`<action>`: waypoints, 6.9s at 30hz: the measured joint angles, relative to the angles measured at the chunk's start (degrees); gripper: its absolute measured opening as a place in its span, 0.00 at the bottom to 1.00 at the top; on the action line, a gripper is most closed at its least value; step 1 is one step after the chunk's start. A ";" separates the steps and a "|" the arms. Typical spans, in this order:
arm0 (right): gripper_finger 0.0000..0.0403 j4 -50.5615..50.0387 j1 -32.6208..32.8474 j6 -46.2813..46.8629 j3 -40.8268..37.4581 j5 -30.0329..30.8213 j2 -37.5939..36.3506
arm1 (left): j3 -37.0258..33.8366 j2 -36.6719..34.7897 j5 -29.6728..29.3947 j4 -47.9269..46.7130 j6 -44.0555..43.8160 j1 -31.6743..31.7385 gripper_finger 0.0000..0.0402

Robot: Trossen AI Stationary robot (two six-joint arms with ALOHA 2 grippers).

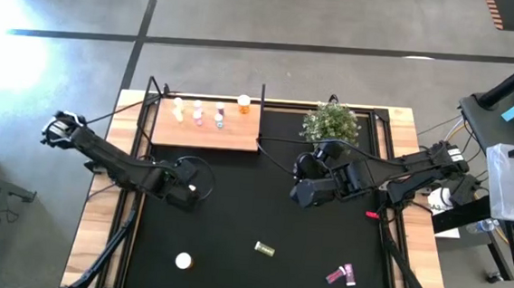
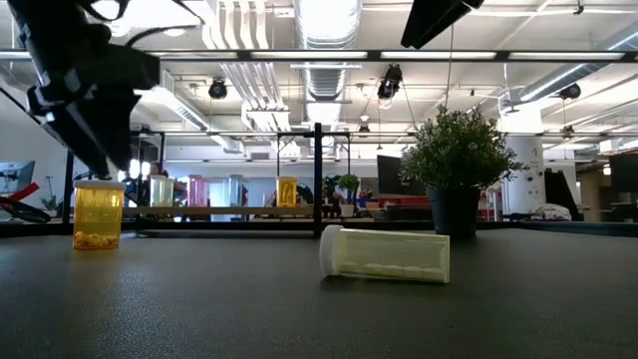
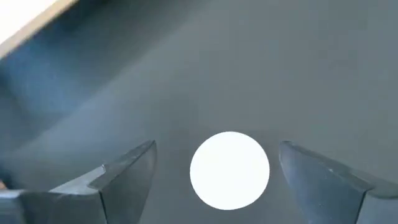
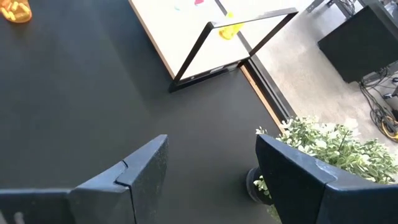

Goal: Pick and place medicine bottles onto shelf by color
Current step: Put the top orange medicine bottle on the shelf aligned with the other orange medicine bottle, then put the orange medicine bottle on the shelf aligned with the other orange medicine bottles

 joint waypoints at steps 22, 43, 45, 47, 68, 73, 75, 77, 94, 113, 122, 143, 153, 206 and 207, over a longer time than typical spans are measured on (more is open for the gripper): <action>0.58 0.07 -0.02 0.00 0.00 0.00 0.00 | -0.73 9.26 5.64 0.82 0.16 0.84 0.63; 0.58 0.28 0.00 0.00 0.00 0.00 0.00 | 4.77 9.13 2.55 3.72 4.55 3.25 0.46; 0.58 0.33 -0.01 0.00 0.00 0.00 0.00 | 6.48 9.13 2.13 3.75 8.04 5.32 0.46; 0.58 0.37 -0.01 0.00 0.00 0.00 0.00 | 8.10 9.13 2.03 4.05 12.50 7.93 0.46; 0.58 0.48 0.00 0.00 0.00 0.00 0.00 | 22.92 19.81 10.47 10.64 55.62 34.20 0.46; 0.58 0.79 -0.01 0.00 0.00 0.00 0.00 | 25.26 23.36 11.02 9.98 60.88 37.42 0.46; 0.58 1.25 0.00 0.00 0.00 0.00 0.00 | 25.74 23.57 11.96 10.09 62.67 38.68 0.46; 0.58 1.77 0.00 0.00 0.00 0.00 0.00 | 26.19 23.64 12.08 10.46 64.56 39.92 0.46; 0.58 3.04 0.00 0.00 0.00 -0.01 0.00 | 30.14 28.18 16.84 13.95 76.68 48.48 0.46; 0.58 3.19 0.00 0.00 0.00 0.00 0.00 | 33.50 31.92 18.78 14.28 78.82 53.50 0.46; 0.58 3.28 0.00 0.00 0.00 0.00 0.00 | 33.37 31.95 18.65 17.60 81.07 53.72 0.46; 0.58 3.37 -0.01 0.00 0.00 0.00 0.00 | 33.08 31.95 18.43 17.32 81.18 53.72 0.48; 0.58 3.38 0.00 0.00 0.00 0.00 0.00 | 33.04 31.95 18.41 17.52 81.20 53.72 0.52; 0.58 3.45 0.00 0.00 -0.02 0.00 0.00 | 12.69 12.16 1.51 6.55 -6.33 -11.75 0.63; 0.58 3.43 -0.02 0.00 -0.02 0.00 0.00 | 13.23 13.04 1.45 6.54 -7.06 -12.44 0.63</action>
